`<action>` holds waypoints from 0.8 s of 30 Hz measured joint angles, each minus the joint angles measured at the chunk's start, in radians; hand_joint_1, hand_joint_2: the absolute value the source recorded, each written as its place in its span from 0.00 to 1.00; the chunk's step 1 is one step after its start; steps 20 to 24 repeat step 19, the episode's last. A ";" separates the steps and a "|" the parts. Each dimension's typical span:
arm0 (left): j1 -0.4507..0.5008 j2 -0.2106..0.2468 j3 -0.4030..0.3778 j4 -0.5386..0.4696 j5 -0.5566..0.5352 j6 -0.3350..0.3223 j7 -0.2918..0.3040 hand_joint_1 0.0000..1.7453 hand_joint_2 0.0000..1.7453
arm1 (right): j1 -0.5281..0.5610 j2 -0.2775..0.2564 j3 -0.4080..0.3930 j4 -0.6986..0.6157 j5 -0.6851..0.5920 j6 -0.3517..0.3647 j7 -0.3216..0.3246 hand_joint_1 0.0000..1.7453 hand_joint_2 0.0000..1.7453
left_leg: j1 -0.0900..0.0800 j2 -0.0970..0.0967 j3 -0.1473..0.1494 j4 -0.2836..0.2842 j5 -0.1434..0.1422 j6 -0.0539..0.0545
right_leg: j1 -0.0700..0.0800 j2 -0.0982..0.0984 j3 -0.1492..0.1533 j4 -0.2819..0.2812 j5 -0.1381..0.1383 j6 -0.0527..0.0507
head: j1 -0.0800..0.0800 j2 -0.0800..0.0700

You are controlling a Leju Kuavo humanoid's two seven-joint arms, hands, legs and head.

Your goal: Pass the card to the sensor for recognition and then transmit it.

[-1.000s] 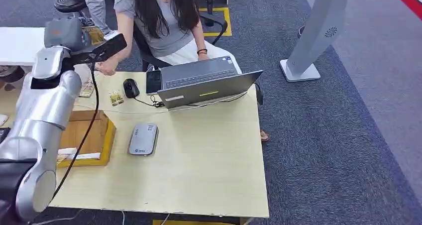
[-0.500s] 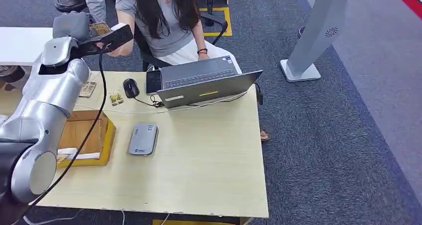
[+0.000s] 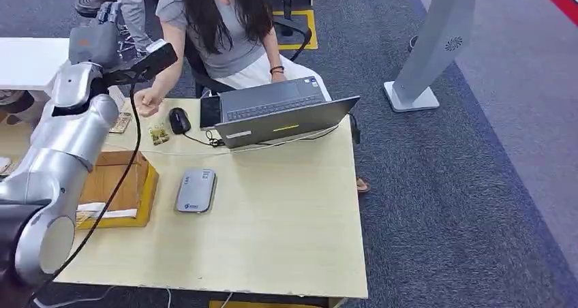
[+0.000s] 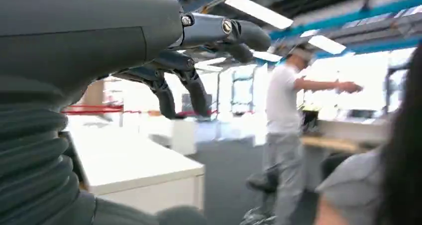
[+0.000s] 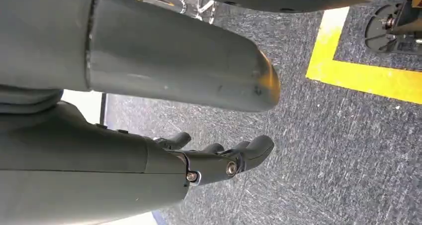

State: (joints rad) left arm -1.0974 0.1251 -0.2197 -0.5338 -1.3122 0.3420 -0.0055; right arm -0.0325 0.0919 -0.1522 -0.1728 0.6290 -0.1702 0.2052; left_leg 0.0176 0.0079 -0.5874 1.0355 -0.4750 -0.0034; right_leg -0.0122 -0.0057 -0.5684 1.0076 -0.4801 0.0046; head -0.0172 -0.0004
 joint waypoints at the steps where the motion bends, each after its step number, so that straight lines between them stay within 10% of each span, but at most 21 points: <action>1: 0.049 0.004 0.000 -0.039 0.019 0.030 -0.032 0.00 1.00 | 0.000 0.001 -0.002 0.000 -0.003 -0.006 0.000 0.00 0.00 | 0.000 0.000 0.000 0.000 0.000 0.000 | 0.000 0.000 0.000 0.000 0.000 0.000 | 0.001 0.000; 11: 0.728 0.102 0.084 -0.785 0.227 0.171 -0.191 0.00 1.00 | 0.015 0.012 -0.060 0.000 -0.031 -0.038 0.001 0.00 0.00 | -0.001 0.008 0.002 -0.002 -0.005 -0.001 | -0.001 0.007 -0.002 0.000 -0.005 -0.001 | -0.001 0.000; 24: 0.846 0.128 0.129 -0.970 0.231 0.158 -0.195 0.00 1.00 | 0.015 0.013 -0.074 0.000 -0.029 -0.038 0.001 0.00 0.00 | -0.001 0.005 0.002 -0.002 -0.004 -0.001 | -0.001 0.003 0.000 0.000 -0.004 -0.002 | -0.001 0.000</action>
